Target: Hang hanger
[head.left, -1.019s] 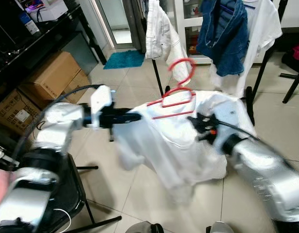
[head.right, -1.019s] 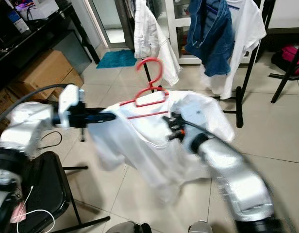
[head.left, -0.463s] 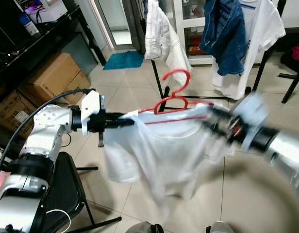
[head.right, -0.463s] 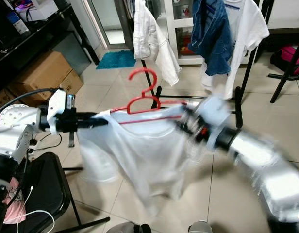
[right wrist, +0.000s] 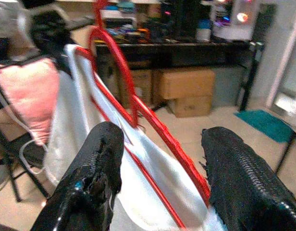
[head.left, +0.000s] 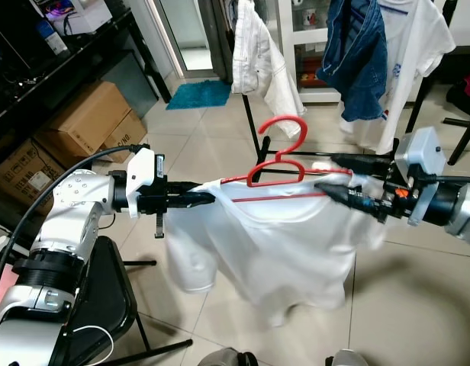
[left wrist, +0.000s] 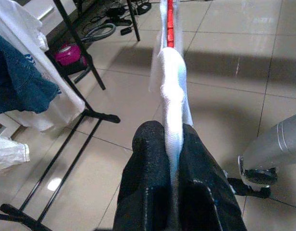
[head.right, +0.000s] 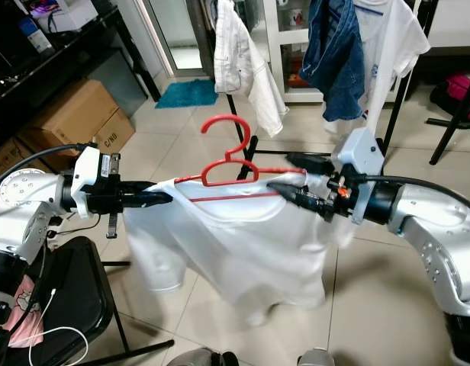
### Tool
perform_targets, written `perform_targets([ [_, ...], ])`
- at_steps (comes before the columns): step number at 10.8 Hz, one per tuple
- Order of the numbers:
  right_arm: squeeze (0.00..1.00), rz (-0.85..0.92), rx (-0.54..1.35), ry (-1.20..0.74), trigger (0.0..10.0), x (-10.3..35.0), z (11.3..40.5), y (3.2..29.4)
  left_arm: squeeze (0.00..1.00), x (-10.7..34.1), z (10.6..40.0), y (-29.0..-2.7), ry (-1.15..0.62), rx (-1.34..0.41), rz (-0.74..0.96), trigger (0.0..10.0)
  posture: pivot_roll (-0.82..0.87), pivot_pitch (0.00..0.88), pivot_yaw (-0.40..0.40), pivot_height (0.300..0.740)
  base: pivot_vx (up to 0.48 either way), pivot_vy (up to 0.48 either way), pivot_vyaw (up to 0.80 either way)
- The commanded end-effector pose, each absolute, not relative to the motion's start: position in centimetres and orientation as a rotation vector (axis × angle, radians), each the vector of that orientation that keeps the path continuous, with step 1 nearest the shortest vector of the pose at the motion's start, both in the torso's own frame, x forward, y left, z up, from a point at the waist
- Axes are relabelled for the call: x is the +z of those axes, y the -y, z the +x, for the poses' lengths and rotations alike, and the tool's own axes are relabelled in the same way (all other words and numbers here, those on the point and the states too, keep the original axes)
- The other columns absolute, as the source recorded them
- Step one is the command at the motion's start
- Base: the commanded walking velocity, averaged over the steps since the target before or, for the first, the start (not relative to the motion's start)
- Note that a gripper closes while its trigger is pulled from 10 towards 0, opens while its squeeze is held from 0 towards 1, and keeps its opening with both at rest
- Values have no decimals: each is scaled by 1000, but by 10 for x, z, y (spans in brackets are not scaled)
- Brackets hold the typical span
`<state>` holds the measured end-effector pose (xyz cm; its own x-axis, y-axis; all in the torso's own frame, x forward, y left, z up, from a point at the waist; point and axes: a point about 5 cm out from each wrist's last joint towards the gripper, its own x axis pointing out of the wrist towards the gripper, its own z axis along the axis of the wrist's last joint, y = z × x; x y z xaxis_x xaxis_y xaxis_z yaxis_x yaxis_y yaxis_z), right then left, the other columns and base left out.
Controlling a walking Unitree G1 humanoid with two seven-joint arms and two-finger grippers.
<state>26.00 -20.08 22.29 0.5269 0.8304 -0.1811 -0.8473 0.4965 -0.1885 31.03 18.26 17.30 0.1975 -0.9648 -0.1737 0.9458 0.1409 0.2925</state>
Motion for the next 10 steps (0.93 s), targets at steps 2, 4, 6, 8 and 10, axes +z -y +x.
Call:
perform_targets([
  [2, 0, -261, 1138, -12, 10000, 236, 264, 187, 0, 179, 310, -186, 107, -1340, 365, 0, -123, 57, 282, 740, 0, 0, 0],
  [4, 0, -296, 1174, -18, 10000, 240, 271, 186, 0, 176, 310, -183, 112, -1340, 362, 0, -125, 57, 272, 740, 0, 0, 0],
  [6, 0, -316, 1182, -12, 10000, 246, 281, 184, 0, 176, 310, -179, 128, -1330, 364, 0, -122, 52, 253, 740, 0, 0, 0],
  [8, 0, -277, 1207, -1, 10000, 249, 283, 178, 0, 173, 309, -181, 119, -1323, 375, 0, -121, 53, 253, 740, 0, 0, 0],
  [10, 0, -258, 1285, -1, 1765, 251, 279, 167, 0, 172, 309, -180, 116, -1324, 379, 0, -123, 54, 255, 740, 0, 0, 0],
])
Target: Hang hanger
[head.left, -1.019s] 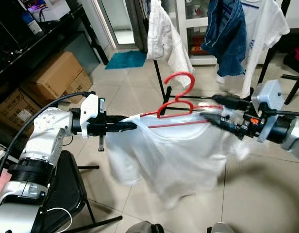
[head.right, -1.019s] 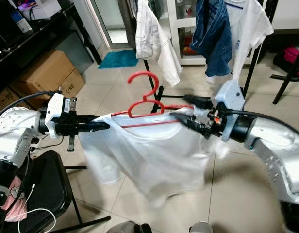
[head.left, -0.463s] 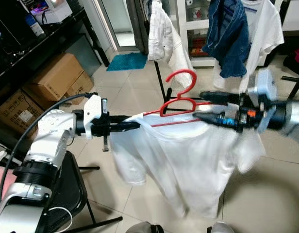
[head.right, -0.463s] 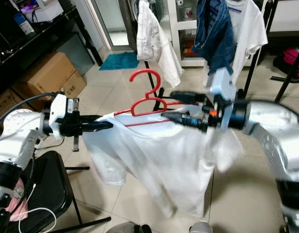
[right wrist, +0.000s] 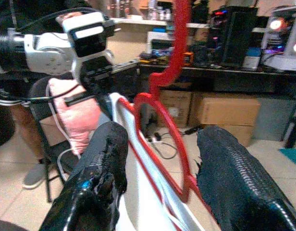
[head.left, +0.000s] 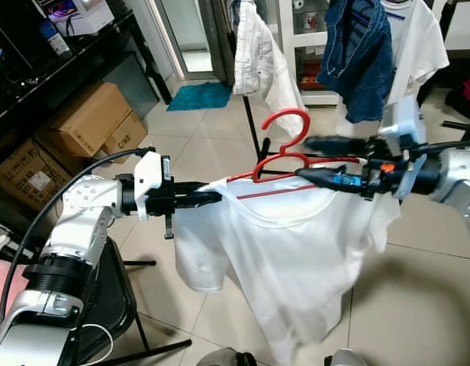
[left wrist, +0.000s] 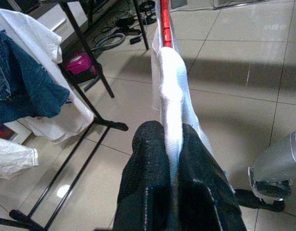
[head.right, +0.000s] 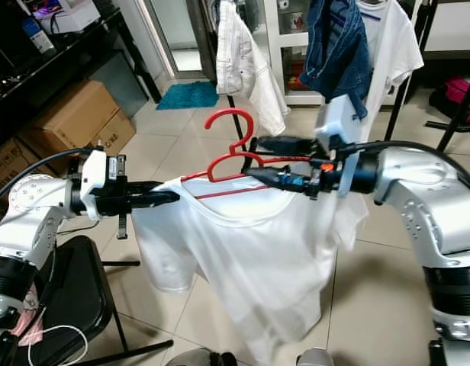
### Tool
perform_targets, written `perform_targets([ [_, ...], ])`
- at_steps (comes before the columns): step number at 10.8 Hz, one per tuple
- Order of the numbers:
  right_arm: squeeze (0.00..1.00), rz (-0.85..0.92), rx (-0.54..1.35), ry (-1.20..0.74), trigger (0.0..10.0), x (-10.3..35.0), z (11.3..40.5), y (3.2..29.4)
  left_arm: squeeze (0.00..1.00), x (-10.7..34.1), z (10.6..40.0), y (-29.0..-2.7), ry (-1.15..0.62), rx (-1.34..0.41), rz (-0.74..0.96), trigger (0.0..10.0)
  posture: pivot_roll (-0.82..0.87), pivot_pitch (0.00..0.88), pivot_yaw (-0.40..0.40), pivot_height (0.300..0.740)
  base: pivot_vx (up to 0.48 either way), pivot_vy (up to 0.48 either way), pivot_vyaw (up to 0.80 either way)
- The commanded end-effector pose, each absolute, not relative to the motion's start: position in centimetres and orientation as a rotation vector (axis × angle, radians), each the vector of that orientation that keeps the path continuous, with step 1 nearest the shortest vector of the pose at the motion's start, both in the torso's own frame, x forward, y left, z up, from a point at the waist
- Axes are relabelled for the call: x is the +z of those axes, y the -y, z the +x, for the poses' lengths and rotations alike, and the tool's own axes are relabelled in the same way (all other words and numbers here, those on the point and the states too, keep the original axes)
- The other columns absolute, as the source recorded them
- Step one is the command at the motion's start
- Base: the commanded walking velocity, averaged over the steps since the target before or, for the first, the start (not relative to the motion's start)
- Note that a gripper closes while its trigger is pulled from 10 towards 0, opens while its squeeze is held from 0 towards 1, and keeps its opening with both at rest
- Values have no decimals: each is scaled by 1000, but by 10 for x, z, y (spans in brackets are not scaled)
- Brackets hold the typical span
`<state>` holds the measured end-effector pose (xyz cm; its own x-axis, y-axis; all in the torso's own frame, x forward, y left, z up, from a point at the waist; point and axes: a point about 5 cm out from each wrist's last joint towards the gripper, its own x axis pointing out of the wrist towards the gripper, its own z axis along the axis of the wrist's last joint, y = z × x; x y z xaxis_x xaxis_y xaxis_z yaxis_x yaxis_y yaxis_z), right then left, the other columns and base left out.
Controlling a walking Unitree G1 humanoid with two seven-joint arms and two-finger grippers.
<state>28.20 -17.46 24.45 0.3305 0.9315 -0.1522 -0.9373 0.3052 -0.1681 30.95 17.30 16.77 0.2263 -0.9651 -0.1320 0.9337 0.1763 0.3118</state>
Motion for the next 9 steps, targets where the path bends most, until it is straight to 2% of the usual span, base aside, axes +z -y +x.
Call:
perform_targets([
  [1, 0, -254, 1311, -9, 0, 248, 278, 160, 0, 173, 310, -178, 120, -1325, 380, 0, -123, 55, 257, 740, 0, 0, 0],
  [4, 0, -278, 1357, -38, 0, 244, 275, 153, 0, 177, 314, -177, 141, -1306, 359, 0, -124, 51, 258, 740, 0, 0, 0],
  [9, 0, -371, 1375, -75, 0, 248, 282, 154, 0, 171, 310, -177, 161, -1243, 303, 0, -157, 46, 189, 740, 0, 0, 0],
])
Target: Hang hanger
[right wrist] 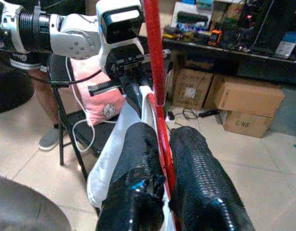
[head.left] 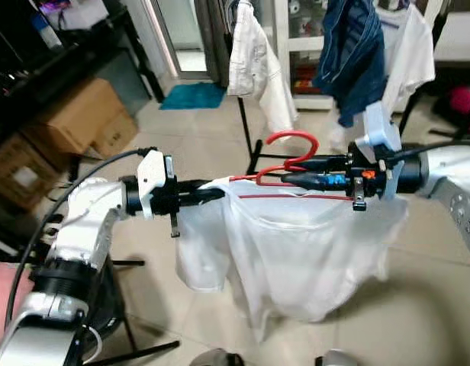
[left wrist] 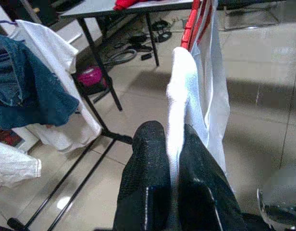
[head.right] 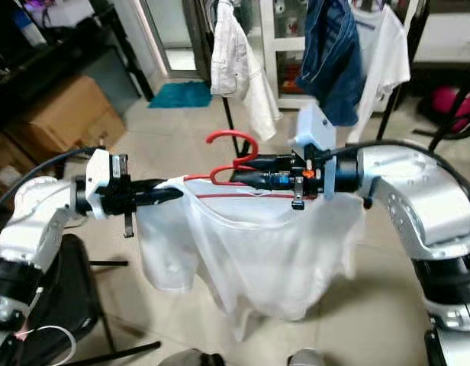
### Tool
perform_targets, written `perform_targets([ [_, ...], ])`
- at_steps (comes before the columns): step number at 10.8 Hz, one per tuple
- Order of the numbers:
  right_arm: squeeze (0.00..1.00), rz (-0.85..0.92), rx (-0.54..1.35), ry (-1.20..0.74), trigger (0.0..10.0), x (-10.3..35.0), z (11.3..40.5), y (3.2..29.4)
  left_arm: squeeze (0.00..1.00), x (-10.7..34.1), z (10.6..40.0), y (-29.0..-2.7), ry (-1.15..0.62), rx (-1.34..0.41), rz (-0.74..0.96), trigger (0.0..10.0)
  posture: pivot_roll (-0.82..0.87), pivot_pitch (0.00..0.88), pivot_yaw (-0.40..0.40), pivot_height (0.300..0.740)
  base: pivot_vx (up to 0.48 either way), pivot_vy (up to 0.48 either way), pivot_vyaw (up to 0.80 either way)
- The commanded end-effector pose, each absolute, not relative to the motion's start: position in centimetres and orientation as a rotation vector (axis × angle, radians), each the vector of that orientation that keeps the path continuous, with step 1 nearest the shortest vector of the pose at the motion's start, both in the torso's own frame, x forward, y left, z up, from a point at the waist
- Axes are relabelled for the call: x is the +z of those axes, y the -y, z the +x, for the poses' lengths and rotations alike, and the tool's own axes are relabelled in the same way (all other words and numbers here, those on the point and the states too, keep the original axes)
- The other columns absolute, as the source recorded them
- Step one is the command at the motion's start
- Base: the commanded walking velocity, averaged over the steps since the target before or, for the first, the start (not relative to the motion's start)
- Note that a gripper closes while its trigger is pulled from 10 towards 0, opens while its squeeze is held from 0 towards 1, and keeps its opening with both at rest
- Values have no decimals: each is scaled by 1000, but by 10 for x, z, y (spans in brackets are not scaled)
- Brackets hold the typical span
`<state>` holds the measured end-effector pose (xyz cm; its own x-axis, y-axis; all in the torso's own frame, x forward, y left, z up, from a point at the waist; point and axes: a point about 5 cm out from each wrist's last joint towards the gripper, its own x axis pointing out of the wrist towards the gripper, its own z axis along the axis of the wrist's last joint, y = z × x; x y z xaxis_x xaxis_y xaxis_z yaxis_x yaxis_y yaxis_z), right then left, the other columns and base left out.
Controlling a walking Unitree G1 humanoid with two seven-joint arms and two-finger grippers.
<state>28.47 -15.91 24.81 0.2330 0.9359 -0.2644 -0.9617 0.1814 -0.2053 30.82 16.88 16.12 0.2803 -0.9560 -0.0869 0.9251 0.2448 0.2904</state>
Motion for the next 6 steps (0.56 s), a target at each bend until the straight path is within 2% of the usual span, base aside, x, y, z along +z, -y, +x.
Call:
perform_targets([
  [1, 0, -382, 1392, -81, 0, 250, 284, 154, 0, 168, 307, -178, 164, -1225, 295, 0, -159, 43, 170, 740, 0, 0, 0],
  [3, 0, -390, 1416, -86, 0, 252, 287, 153, 0, 166, 306, -177, 171, -1198, 294, 0, -162, 31, 138, 740, 0, 0, 0],
  [4, 0, -393, 1432, -89, 0, 253, 288, 152, 0, 164, 303, -176, 156, -1217, 248, 10000, -160, 26, 129, 740, 0, 0, 0],
  [5, 0, -395, 1437, -91, 0, 253, 288, 152, 886, 165, 303, -176, 163, -1199, 258, 10000, -157, 23, 128, 740, 0, 0, 0],
  [6, 0, -386, 1444, -99, 0, 252, 288, 152, 1000, 167, 303, -176, 165, -1197, 259, 10000, -155, 20, 131, 740, 0, 0, 0],
])
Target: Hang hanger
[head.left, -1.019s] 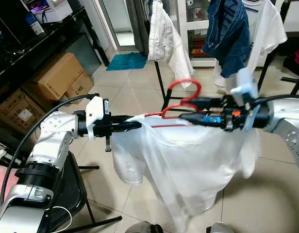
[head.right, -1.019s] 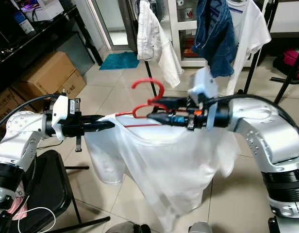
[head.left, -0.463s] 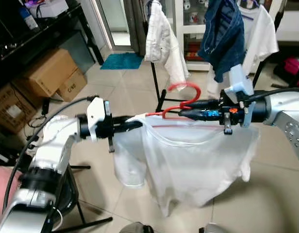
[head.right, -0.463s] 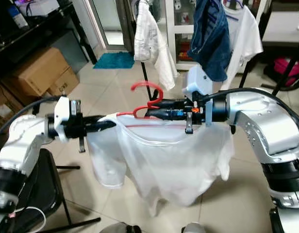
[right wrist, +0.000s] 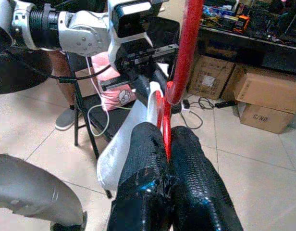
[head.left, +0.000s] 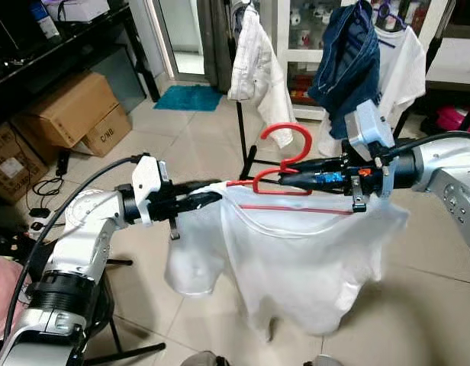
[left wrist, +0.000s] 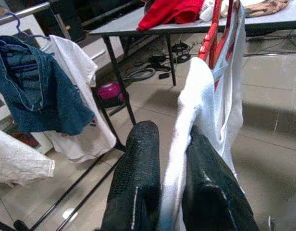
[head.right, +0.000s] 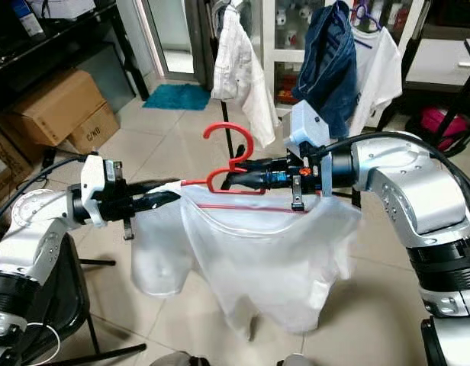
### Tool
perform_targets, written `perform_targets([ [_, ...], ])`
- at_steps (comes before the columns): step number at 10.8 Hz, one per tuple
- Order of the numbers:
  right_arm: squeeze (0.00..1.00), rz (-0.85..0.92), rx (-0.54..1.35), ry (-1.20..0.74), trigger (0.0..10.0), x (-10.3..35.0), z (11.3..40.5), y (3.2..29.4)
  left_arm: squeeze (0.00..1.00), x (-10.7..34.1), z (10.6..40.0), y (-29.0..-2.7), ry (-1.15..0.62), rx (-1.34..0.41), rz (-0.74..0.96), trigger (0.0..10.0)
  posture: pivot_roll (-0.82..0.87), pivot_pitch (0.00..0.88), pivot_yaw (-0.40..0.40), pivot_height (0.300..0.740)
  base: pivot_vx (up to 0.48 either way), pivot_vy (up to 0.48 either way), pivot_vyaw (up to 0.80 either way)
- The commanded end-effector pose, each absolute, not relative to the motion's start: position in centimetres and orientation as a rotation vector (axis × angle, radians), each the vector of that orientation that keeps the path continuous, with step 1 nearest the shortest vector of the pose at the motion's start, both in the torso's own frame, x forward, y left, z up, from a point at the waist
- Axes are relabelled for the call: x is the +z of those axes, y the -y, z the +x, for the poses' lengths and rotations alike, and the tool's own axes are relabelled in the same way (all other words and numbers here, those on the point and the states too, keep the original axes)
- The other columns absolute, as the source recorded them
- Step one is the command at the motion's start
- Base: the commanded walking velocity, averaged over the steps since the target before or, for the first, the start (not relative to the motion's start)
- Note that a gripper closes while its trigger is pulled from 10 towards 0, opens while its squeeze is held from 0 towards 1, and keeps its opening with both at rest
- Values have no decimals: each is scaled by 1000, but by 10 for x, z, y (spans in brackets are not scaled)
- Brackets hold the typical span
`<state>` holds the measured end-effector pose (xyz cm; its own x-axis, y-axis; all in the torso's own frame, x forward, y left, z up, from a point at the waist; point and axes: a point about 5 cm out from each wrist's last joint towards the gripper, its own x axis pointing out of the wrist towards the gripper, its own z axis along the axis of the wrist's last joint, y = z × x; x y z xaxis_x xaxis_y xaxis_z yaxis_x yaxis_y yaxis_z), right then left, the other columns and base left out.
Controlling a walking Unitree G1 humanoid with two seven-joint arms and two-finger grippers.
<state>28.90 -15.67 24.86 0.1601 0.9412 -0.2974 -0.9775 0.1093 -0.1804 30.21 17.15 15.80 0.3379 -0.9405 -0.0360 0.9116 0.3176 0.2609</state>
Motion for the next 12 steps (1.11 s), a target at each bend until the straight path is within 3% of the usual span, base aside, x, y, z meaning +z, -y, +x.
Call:
perform_targets([
  [1, 0, -362, 1443, -121, 0, 247, 287, 153, 1000, 166, 302, -177, 163, -1200, 256, 10000, -160, 19, 138, 740, 0, 0, 0],
  [3, 0, -348, 1426, -177, 0, 235, 281, 158, 1000, 172, 302, -177, 164, -1217, 261, 10000, -159, 33, 147, 740, 0, 0, 0],
  [4, 0, -351, 1408, -224, 0, 228, 278, 166, 0, 167, 297, -175, 88, -1270, 268, 10000, -159, 50, 144, 740, 0, 0, 0],
  [7, 0, -336, 1385, -282, 0, 222, 270, 177, 0, 157, 289, -187, 44, -1246, 315, 10000, -168, 79, 144, 740, 0, 0, 0],
  [10, 0, -306, 1295, -354, 0, 205, 263, 194, 0, 179, 287, -183, 111, -1211, 143, 10000, -160, 83, 116, 740, 0, 0, 0],
  [12, 0, -261, 1170, -311, 0, 190, 266, 189, 0, 184, 294, -193, 92, -1045, 105, 10000, -152, 75, 136, 740, 0, 0, 0],
])
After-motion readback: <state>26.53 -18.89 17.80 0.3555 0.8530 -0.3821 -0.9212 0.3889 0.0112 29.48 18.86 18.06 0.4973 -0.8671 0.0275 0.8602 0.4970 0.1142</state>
